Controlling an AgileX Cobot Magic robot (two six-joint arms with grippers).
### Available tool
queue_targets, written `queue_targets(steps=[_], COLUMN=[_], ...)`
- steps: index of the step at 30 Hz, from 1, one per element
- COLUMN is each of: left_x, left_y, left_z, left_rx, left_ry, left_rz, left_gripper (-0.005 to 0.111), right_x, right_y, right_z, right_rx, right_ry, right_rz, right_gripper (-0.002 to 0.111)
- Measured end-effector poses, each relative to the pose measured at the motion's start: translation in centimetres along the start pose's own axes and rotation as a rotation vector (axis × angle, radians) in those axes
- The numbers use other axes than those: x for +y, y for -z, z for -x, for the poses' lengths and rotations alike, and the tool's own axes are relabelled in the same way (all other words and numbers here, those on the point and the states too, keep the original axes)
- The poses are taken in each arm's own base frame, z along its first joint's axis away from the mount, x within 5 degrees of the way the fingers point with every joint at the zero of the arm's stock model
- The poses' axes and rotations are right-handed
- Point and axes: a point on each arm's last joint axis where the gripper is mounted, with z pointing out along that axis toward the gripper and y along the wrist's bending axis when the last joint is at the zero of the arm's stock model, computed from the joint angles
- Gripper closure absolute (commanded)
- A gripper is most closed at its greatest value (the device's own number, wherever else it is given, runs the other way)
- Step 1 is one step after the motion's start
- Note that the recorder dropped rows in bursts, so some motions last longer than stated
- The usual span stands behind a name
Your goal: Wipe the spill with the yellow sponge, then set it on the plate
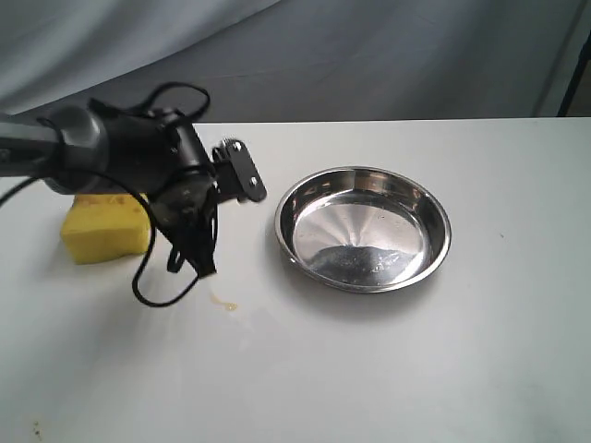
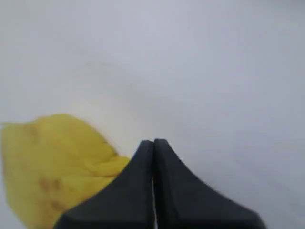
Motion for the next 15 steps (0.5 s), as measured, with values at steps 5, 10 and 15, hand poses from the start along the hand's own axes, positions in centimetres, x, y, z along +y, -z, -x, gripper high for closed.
queue_targets(steps=[5,10,15], left_x=[4.3,8.1,10.8], left_y=[2.2,1.3,-0.1], left_z=[-1.9,-5.4,-8.7], left_rx=[-0.076,-0.051,-0.073], left_ry=[0.212,0.424,0.747], left_rz=[0.077,0.107,0.084], left_gripper=[0.093,0.067,0.021], right_x=[0.0,0.0,0.0], right_y=[0.0,0.0,0.0], right_z=[0.0,0.0,0.0], right_rx=[0.0,0.0,0.0], right_ry=[0.0,0.0,0.0], right_rz=[0.0,0.0,0.0], right_gripper=[0.108,0.108,0.108])
